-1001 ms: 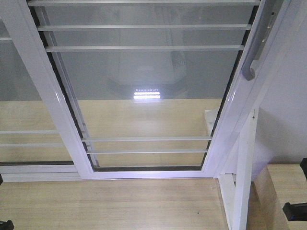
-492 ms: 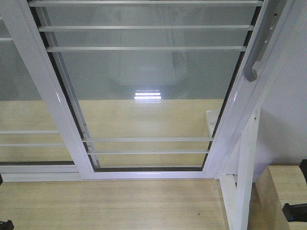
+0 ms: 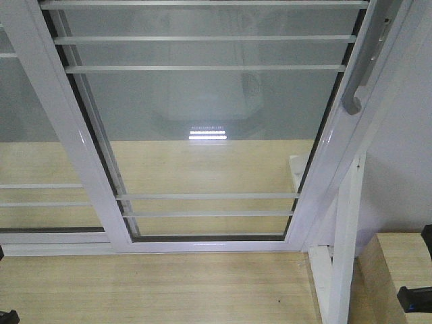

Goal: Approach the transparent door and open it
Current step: 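Drive closer and align the base in front of the door handle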

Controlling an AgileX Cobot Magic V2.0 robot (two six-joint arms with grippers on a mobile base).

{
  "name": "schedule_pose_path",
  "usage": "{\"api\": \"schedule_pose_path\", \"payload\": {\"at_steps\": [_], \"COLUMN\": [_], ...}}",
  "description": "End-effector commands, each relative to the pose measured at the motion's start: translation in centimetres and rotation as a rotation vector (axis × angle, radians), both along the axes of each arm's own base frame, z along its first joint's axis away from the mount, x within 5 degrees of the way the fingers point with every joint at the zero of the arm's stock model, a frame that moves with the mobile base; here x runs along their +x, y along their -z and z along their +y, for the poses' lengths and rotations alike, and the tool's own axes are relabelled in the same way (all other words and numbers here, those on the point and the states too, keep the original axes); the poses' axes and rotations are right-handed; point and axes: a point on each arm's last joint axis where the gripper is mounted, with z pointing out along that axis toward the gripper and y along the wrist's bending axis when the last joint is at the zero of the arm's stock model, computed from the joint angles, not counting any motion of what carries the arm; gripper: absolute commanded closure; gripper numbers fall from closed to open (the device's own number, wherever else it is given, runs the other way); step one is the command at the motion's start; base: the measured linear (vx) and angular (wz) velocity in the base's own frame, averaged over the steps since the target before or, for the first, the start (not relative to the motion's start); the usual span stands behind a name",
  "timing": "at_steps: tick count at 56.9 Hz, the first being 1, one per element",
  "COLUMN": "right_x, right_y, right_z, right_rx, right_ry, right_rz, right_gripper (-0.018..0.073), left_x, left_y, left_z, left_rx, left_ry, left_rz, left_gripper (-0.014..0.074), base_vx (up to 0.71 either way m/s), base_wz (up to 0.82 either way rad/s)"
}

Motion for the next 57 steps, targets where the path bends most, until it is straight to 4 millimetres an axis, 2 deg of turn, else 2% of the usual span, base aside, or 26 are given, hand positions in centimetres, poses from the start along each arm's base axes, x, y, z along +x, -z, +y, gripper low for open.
{"api": "schedule_pose_path", "payload": {"at_steps": [1, 15, 21, 38, 57], "right_x": [0.2, 0.3, 0.3, 0.3, -0.1], "right_y": [-0.6, -0.7, -1.1, -1.9, -4.5], "right_z": [0.1, 0.0, 0.1, 0.3, 0.7], "right_rx": [-0.011, -0.131, -0.127, -0.109, -0.071], "right_ry": [-0.005, -0.022, -0.027, -0.038, -0.078], "right_rz": [-0.062, -0.085, -0.122, -0.211, -0.496], "right_gripper": [0.0561, 0.0561, 0.0561, 0.0561, 0.0561], "left_x": [0.3, 0.3, 0.4, 0.5, 0.3], "left_y": [-0.4, -0.4, -0.8, -3.4, -4.6], "left_z": [-0.1, 0.0, 0.0, 0.0, 0.0], "left_rx": [-0.018, 0.021, 0.015, -0.043, -0.031], "left_ry": [0.002, 0.004, 0.003, -0.003, -0.003], "left_rz": [-0.052, -0.064, -0.103, -0.387, -0.519], "left_gripper": [0.0599, 0.0599, 0.0599, 0.0599, 0.0599], "base_vx": [0.0, 0.0, 0.0, 0.0, 0.0], "base_wz": [0.0, 0.0, 0.0, 0.0, 0.0]}}
